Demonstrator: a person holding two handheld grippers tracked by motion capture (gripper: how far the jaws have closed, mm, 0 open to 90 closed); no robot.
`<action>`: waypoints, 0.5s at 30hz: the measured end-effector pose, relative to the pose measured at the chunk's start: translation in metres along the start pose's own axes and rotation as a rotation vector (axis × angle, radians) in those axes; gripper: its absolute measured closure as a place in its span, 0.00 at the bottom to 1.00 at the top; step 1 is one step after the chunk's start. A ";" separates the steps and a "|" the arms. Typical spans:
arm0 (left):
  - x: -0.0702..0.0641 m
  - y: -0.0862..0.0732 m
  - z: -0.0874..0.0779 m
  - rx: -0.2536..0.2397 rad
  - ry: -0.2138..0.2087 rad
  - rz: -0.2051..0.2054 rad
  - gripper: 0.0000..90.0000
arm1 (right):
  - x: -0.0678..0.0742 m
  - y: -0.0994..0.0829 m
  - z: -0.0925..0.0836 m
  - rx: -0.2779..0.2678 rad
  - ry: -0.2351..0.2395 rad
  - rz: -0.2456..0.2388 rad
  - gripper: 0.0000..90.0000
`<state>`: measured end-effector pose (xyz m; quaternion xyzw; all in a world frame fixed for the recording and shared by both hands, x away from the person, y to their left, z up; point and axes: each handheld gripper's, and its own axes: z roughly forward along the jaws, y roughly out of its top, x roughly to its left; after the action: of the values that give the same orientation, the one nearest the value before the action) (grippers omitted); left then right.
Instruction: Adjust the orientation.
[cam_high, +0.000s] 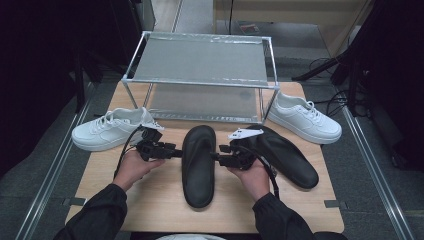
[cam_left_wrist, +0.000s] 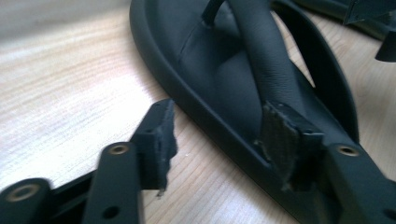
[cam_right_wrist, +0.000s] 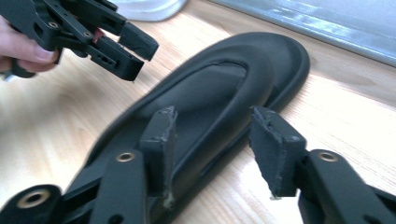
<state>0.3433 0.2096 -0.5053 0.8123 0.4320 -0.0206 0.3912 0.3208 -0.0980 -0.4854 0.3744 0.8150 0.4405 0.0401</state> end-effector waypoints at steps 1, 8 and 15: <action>-0.002 0.000 -0.002 -0.006 0.003 0.011 0.47 | 0.000 0.000 -0.003 -0.004 0.011 0.004 0.56; -0.011 -0.002 -0.015 -0.041 0.000 0.057 0.41 | -0.007 0.001 -0.032 -0.012 0.028 -0.032 0.53; -0.017 -0.002 -0.026 -0.091 0.004 0.059 0.40 | -0.025 -0.006 -0.060 -0.028 -0.005 -0.042 0.52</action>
<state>0.3230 0.2156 -0.4820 0.8061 0.4091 0.0122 0.4275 0.3117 -0.1572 -0.4599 0.3579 0.8162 0.4500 0.0565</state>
